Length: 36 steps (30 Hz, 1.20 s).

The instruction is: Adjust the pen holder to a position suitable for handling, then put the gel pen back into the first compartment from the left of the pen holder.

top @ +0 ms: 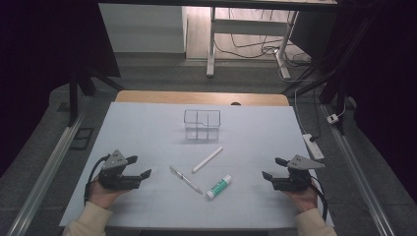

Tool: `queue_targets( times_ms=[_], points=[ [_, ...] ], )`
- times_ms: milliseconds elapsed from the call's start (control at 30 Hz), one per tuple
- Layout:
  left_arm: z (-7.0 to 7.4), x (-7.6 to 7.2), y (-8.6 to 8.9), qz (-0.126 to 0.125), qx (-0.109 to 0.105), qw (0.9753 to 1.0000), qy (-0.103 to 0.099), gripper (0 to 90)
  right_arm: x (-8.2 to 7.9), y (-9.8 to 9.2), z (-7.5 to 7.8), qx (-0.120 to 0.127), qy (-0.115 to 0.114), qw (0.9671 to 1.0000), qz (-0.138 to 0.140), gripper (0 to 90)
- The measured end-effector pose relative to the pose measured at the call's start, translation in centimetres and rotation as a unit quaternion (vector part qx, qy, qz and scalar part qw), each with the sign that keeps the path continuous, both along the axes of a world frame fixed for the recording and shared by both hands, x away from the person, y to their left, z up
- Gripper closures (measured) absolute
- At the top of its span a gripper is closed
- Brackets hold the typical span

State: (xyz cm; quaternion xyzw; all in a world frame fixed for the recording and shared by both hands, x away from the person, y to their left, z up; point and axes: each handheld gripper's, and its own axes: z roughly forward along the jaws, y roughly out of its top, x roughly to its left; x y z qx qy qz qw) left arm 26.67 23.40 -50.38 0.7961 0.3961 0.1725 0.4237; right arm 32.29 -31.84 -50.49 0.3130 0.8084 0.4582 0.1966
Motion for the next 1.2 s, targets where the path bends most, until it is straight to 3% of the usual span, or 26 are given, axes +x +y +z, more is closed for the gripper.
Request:
queue_targets(
  times_ms=[433,733,933,1200],
  points=[
    [0.4,0.0,-0.2,-0.025,0.007,0.9997,-0.002,23.7,0.0,0.6,-0.1,-0.017,0.004,0.9998,0.009,22.4],
    [1.9,-0.2,-0.7,-0.046,0.008,0.9989,-0.006,23.3,-0.1,0.5,0.0,-0.015,0.003,0.9999,0.006,22.5],
    [2.6,0.4,-1.6,-0.068,0.015,0.9975,-0.007,23.4,0.0,0.5,-0.1,-0.017,0.004,0.9999,0.004,22.6],
    [3.2,1.3,-3.0,-0.105,0.033,0.9939,-0.009,24.7,0.2,0.5,-0.1,-0.015,0.008,0.9999,0.003,22.9]
  ],
)
